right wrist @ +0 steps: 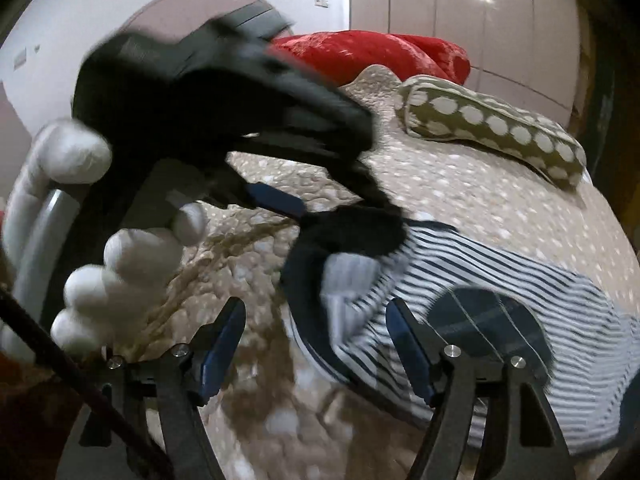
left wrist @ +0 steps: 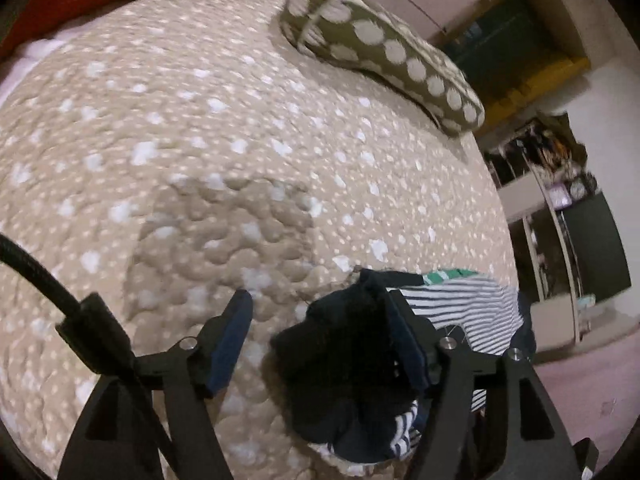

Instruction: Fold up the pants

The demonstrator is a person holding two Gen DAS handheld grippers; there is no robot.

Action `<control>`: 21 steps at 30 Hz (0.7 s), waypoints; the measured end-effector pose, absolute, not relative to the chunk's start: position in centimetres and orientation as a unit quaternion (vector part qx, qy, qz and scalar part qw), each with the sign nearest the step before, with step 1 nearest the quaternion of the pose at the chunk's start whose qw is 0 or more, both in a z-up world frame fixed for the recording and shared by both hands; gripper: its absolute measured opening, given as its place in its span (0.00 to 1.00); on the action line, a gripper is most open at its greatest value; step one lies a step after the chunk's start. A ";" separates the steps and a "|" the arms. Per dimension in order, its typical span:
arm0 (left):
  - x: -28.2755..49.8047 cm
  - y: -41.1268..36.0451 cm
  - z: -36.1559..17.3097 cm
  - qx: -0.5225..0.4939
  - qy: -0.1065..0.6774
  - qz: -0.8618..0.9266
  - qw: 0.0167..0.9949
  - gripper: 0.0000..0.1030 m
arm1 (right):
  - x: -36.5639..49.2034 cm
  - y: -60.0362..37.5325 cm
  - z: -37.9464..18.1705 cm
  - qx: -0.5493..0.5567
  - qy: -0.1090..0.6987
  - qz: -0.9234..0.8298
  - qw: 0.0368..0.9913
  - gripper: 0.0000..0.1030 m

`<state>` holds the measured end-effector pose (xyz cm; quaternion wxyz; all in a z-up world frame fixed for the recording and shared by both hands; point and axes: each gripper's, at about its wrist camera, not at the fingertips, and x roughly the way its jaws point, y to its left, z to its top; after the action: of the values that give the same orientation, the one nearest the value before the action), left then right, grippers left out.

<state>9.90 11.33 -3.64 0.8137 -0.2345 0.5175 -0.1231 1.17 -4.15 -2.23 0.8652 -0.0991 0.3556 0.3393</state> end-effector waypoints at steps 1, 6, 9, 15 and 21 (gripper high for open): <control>10.1 11.2 -3.8 -0.233 0.521 -0.124 0.812 0.60 | 1.3 -3.6 -2.6 -0.107 0.356 0.335 0.866 0.74; 10.6 11.4 -4.2 -0.245 0.540 -0.143 0.793 0.15 | 2.3 -2.9 -3.9 -0.111 0.364 0.314 0.870 0.37; 10.4 10.6 -3.1 -0.238 0.534 -0.149 0.797 0.15 | 3.1 -4.4 -2.8 -0.070 0.373 0.303 0.874 0.10; 10.9 4.4 0.8 -0.215 0.519 -0.188 0.806 0.15 | 3.7 -10.4 0.4 0.039 0.359 0.275 0.891 0.10; 10.8 -1.2 4.3 -0.190 0.493 -0.221 0.820 0.26 | 4.6 -19.7 0.3 0.142 0.363 0.204 0.898 0.10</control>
<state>10.75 -1.15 4.29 0.8200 -0.1895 0.4929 -0.2207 4.57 -19.73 0.29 0.8980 0.1417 0.3628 0.2045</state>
